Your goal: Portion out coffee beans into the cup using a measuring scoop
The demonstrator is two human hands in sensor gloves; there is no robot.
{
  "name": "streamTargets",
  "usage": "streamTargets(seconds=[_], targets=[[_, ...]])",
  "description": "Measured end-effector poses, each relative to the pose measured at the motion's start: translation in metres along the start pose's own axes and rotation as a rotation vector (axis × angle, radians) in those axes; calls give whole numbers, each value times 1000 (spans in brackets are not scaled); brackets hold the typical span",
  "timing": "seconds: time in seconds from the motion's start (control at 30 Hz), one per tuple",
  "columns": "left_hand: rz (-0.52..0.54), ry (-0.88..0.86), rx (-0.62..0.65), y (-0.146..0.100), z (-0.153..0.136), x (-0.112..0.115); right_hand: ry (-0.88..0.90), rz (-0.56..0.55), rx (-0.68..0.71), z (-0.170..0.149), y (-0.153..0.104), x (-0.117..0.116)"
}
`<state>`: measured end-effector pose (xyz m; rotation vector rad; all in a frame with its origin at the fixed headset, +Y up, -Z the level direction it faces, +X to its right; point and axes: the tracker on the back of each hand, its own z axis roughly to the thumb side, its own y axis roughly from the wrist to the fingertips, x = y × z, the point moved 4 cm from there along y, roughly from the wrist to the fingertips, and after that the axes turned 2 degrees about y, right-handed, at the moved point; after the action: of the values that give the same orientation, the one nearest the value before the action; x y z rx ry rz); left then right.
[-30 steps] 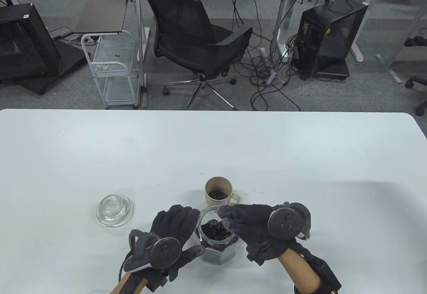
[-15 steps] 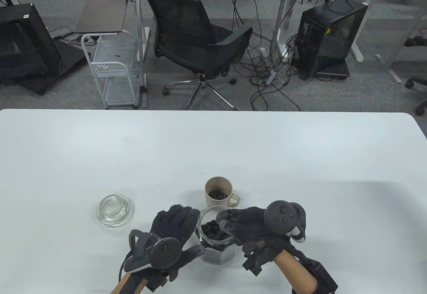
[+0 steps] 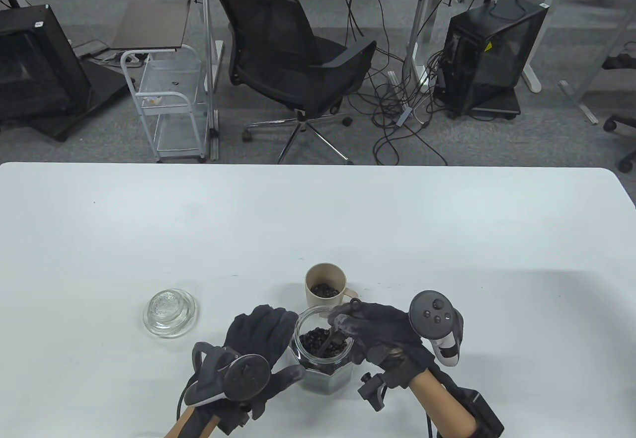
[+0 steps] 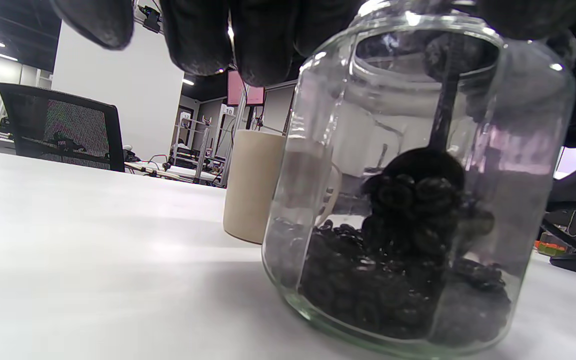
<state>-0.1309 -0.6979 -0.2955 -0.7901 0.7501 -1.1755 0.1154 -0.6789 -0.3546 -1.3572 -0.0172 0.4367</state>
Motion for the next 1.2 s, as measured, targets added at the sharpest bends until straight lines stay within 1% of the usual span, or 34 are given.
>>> streamTargets(seconds=[0.1,0.23,0.43,0.53,0.6,0.87,1.03,1.1,1.2], targets=[[2,6,1,0,0,0,42,-54,-32,-4,-1,8],[2,9,0,0,0,0,172,-112,-107,-18,-1,19],[1,7,-1,0,0,0,404,-153,-243,-51,2,30],[1,8,-1,0,0,0,531,-140,-302,-67,2,31],[0,8,0,0,0,0,553,-150,-325,-74,2,33],[1,8,0,0,0,0,604,-179,-340,-86,3,45],[0,8,0,0,0,0,632,-199,-325,-84,3,52],[0,7,-1,0,0,0,678,-225,-310,-83,3,55],[0,6,0,0,0,0,763,-294,-308,-85,3,62]])
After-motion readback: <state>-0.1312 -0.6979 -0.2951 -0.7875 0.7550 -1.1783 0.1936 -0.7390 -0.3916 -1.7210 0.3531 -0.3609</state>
